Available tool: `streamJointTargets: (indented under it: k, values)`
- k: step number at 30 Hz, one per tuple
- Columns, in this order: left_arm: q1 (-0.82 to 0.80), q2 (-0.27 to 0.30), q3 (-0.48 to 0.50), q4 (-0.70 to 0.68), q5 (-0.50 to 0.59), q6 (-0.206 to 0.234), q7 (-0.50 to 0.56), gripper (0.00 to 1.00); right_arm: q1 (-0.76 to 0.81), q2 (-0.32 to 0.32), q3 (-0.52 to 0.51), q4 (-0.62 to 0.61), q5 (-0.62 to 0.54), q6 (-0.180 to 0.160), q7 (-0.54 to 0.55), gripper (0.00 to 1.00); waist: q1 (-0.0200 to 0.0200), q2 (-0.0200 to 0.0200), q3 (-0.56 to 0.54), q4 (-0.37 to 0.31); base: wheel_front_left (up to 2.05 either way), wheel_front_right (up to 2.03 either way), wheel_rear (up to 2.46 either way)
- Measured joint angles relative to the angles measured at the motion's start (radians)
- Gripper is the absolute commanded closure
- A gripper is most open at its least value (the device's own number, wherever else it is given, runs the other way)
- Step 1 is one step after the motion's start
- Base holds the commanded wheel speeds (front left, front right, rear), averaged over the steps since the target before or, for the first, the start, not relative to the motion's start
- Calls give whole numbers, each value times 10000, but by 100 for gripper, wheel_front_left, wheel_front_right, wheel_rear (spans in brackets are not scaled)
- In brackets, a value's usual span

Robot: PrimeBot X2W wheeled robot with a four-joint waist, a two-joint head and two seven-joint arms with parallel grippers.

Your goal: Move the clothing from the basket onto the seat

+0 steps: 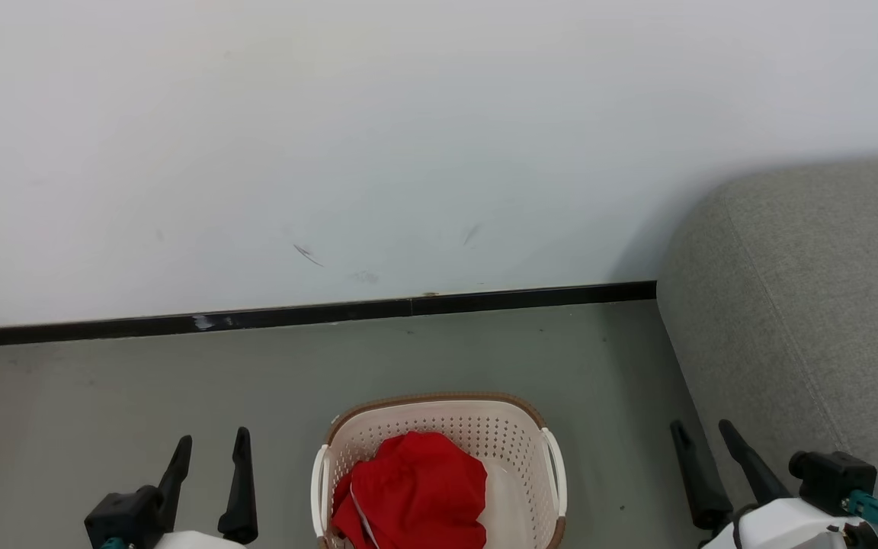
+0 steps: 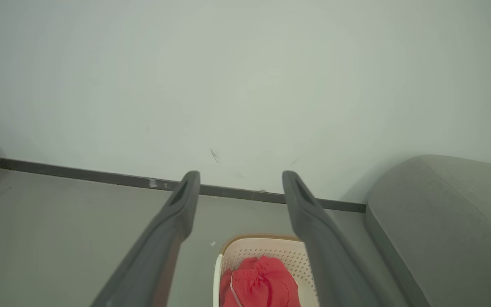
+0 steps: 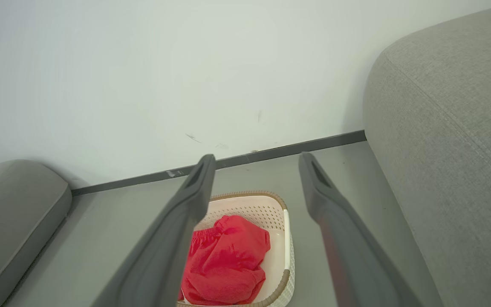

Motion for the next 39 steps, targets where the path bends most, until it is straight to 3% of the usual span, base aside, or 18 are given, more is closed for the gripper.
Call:
streamJointTargets:
  k: [21, 39]
  values:
    - [141, 84, -230, 13, 2437, 558, -709, 0, 40, 2, 412, -230, -2903, 0, -665, 0, -4, 0, -29, -28, 0, 0, 0]
    - [140, 77, -117, 132, 2433, 550, -709, 0, 41, 0, 414, -247, -2886, 0, -665, 0, -4, 0, 20, -32, 0, 0, 0]
